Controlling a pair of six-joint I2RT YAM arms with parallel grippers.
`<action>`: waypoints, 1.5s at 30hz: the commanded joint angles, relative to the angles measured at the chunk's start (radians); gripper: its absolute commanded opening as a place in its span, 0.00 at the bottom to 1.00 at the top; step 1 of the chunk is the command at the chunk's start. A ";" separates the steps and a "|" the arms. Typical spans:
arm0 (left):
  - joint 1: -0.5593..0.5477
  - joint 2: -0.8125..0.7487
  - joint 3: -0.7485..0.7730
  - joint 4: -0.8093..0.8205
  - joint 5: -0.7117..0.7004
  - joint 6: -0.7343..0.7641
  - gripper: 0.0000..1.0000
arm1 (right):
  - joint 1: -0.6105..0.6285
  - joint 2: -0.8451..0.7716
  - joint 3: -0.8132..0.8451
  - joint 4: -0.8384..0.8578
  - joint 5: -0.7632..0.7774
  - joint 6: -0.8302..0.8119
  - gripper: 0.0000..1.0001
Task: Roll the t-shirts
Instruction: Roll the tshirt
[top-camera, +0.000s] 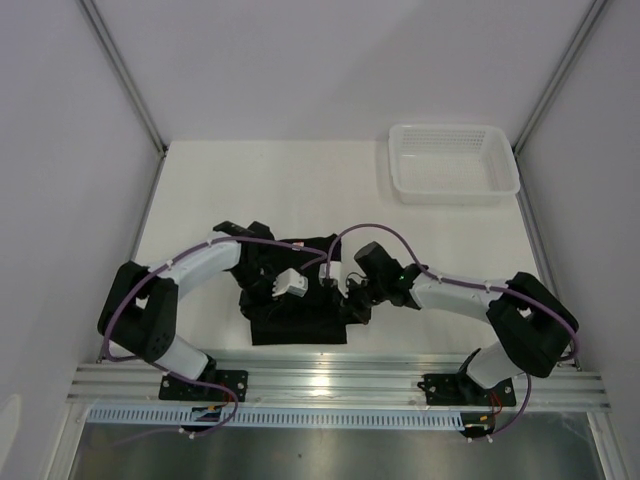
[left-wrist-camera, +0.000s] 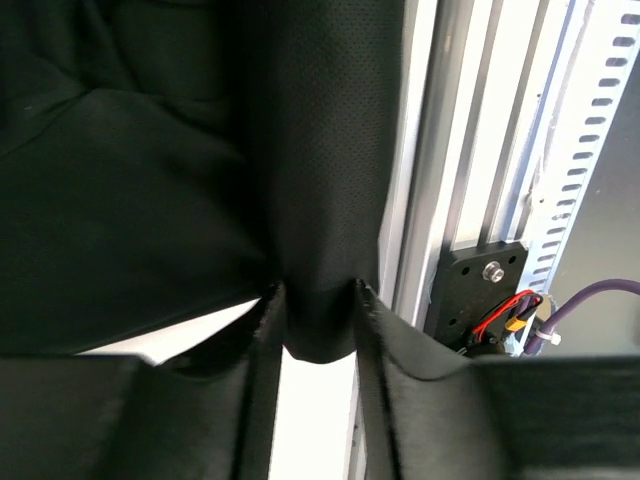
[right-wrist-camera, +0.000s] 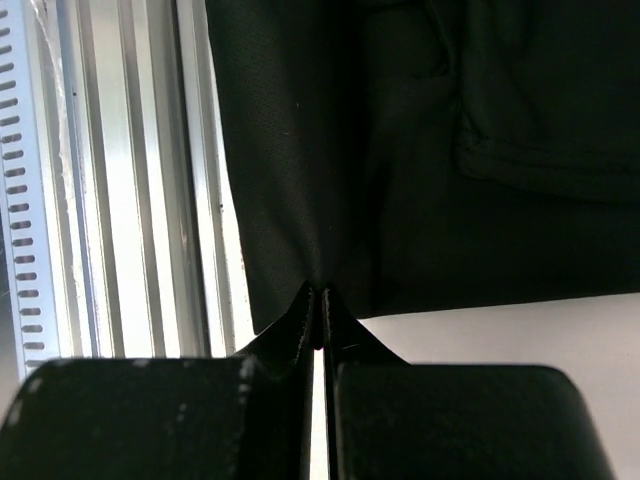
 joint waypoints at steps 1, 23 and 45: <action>0.023 0.029 0.051 -0.005 0.032 0.043 0.38 | -0.013 0.049 0.072 -0.043 -0.045 -0.038 0.00; 0.094 -0.058 0.177 0.059 0.101 -0.195 0.34 | -0.042 0.145 0.124 -0.015 0.089 0.044 0.03; 0.037 -0.123 -0.165 0.348 -0.077 -0.322 0.34 | -0.016 -0.076 0.049 0.021 0.350 0.188 0.36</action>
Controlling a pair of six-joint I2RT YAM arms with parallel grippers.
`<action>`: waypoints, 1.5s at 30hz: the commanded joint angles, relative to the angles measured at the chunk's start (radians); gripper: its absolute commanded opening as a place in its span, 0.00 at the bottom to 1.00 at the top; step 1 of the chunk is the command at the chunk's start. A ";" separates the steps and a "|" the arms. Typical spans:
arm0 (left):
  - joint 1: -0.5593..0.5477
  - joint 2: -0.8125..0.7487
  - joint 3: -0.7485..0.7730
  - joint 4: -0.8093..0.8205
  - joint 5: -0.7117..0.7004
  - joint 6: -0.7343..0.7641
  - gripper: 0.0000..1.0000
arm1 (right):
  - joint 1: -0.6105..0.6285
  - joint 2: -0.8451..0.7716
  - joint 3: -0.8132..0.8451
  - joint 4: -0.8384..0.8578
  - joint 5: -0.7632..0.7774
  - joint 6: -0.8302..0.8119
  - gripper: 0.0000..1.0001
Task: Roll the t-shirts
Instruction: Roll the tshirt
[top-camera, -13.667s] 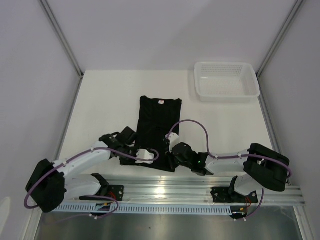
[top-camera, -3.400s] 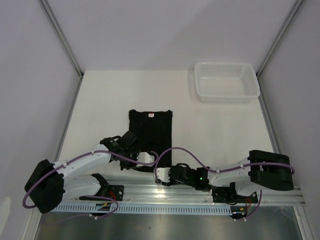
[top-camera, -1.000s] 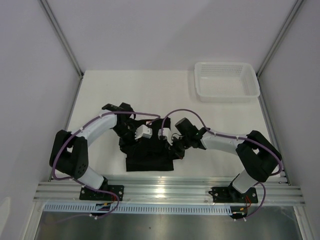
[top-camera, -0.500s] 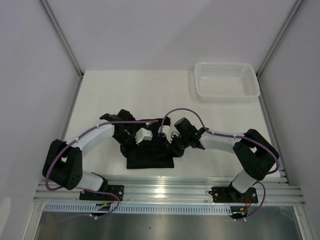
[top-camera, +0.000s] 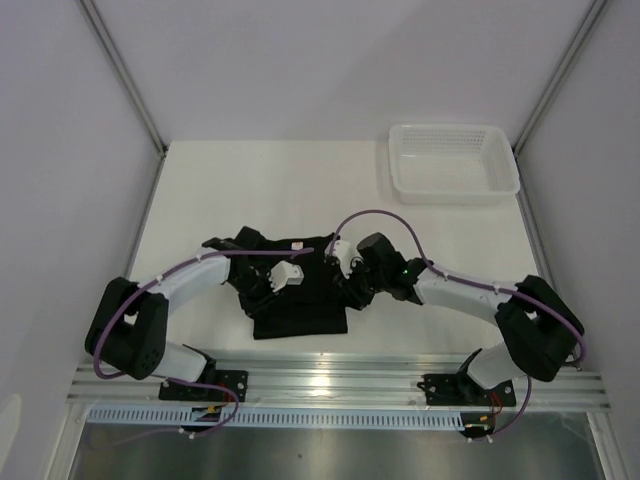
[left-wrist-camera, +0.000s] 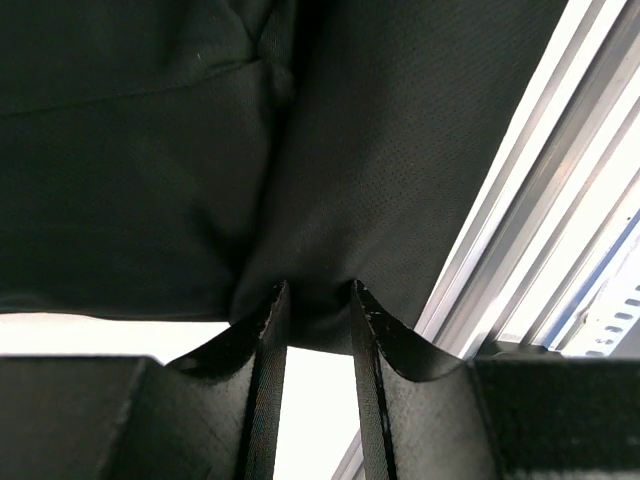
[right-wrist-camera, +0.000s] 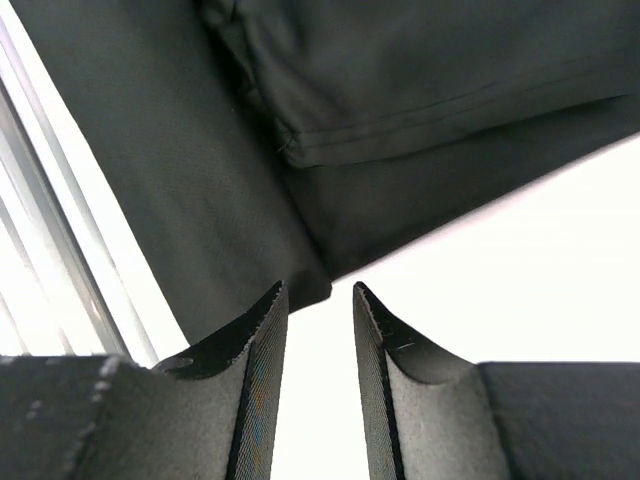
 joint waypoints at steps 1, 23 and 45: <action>-0.004 -0.028 -0.006 0.025 -0.012 0.004 0.34 | 0.029 -0.128 -0.015 0.024 0.105 0.044 0.36; -0.004 -0.028 -0.024 0.039 0.011 -0.010 0.36 | 0.471 -0.191 -0.296 0.390 0.470 -0.328 0.44; -0.004 -0.022 -0.026 0.045 0.021 0.002 0.36 | 0.534 -0.088 -0.245 0.378 0.599 -0.347 0.58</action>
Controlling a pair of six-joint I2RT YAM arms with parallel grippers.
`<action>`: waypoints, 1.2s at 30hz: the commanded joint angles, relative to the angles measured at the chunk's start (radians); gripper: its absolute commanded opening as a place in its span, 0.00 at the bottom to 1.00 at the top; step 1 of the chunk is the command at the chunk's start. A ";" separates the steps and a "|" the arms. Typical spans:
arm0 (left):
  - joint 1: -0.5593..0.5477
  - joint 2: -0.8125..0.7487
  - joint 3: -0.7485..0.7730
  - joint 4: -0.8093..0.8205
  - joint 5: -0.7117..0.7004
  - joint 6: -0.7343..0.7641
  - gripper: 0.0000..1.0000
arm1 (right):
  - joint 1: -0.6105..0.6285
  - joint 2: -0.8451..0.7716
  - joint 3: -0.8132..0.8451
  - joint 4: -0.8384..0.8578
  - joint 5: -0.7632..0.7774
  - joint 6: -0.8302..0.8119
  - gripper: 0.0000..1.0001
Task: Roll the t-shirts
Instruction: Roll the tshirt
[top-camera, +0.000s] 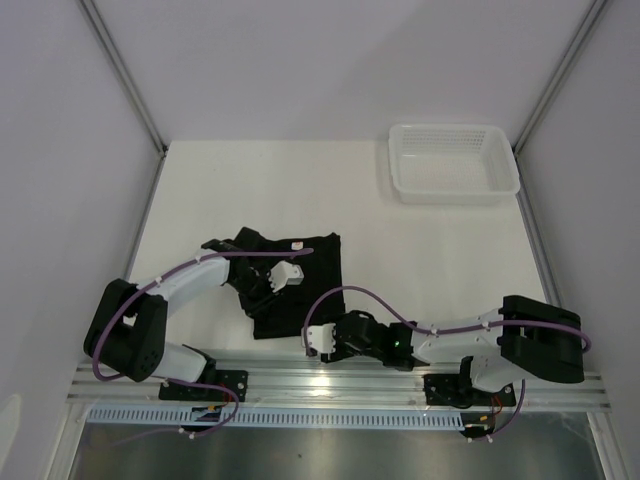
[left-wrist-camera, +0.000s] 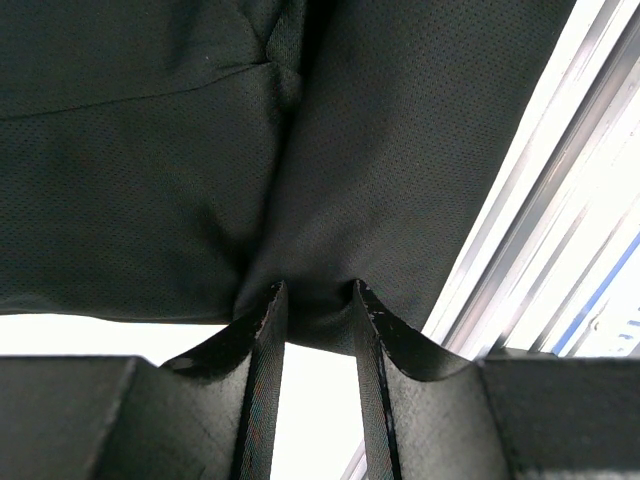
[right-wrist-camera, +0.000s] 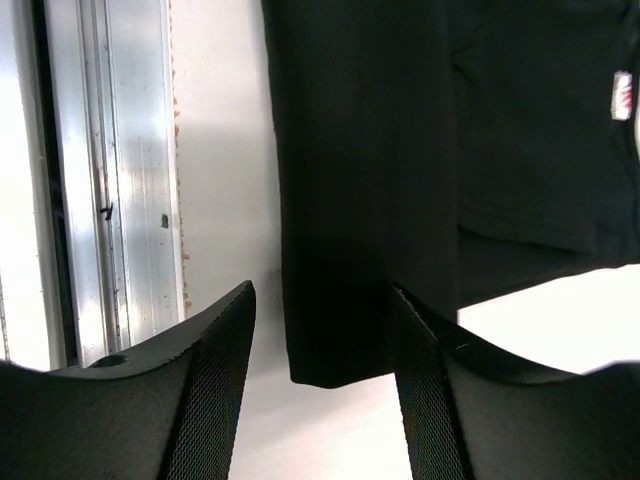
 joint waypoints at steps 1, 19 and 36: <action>-0.004 -0.009 -0.005 0.018 0.030 0.003 0.36 | -0.002 0.037 0.049 -0.007 0.012 0.023 0.58; -0.004 -0.176 0.067 -0.120 0.163 0.110 0.43 | -0.051 0.031 0.028 -0.041 -0.086 0.124 0.02; -0.188 -0.515 -0.131 -0.096 -0.016 0.417 0.55 | -0.200 0.011 0.086 -0.136 -0.437 0.264 0.00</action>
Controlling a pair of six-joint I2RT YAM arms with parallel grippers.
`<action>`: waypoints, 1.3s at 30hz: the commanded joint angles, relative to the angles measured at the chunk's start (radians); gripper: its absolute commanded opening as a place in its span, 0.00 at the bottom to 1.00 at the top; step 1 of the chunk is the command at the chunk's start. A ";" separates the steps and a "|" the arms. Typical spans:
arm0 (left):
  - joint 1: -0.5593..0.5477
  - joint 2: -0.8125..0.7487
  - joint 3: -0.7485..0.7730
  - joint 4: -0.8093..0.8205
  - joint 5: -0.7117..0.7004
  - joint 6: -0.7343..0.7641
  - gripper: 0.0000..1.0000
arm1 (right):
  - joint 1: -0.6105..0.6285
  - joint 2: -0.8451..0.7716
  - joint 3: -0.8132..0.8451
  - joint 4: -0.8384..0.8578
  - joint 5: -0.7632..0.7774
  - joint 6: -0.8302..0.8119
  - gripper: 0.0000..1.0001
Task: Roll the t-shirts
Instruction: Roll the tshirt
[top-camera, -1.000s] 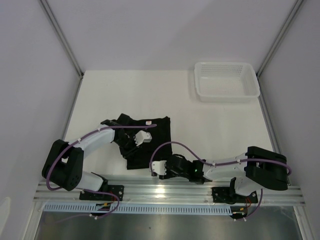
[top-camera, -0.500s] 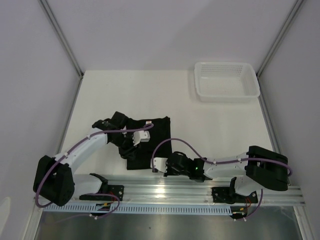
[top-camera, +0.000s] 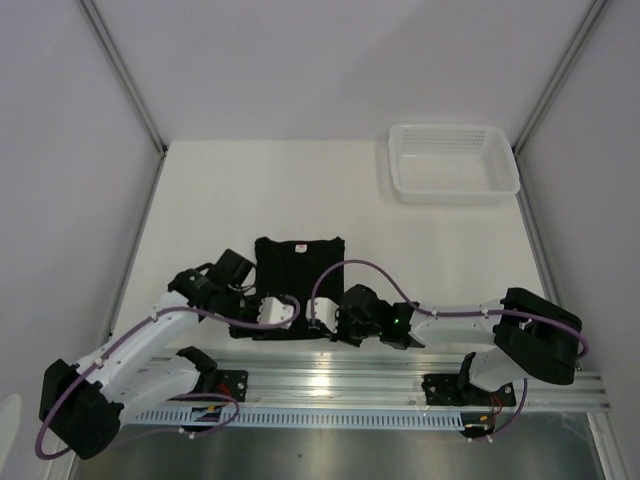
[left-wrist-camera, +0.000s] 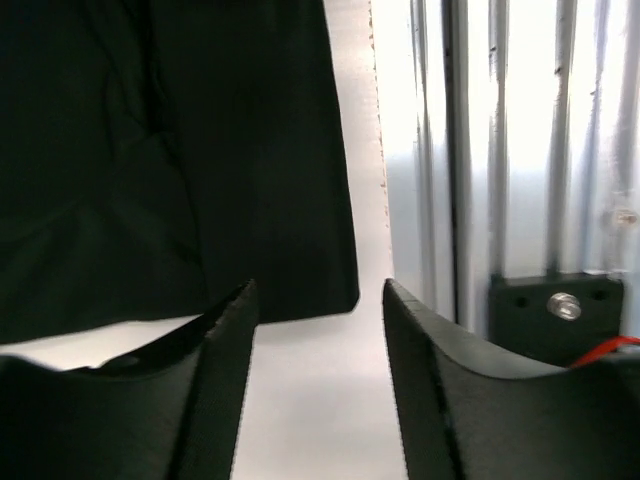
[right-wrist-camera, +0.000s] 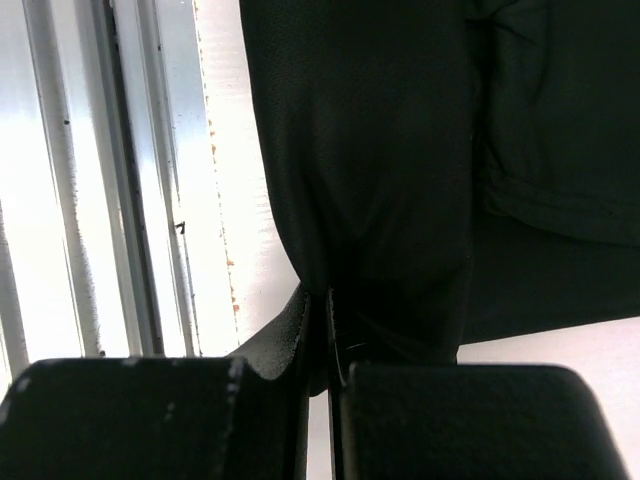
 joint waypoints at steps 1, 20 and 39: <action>-0.094 -0.174 -0.082 0.131 -0.084 0.066 0.58 | -0.023 -0.023 0.026 -0.031 -0.090 0.045 0.00; -0.304 -0.235 -0.315 0.263 -0.329 -0.127 0.66 | -0.089 -0.034 0.027 0.001 -0.202 0.161 0.00; -0.309 -0.130 -0.308 0.311 -0.393 -0.208 0.11 | -0.111 -0.057 0.043 -0.071 -0.237 0.159 0.00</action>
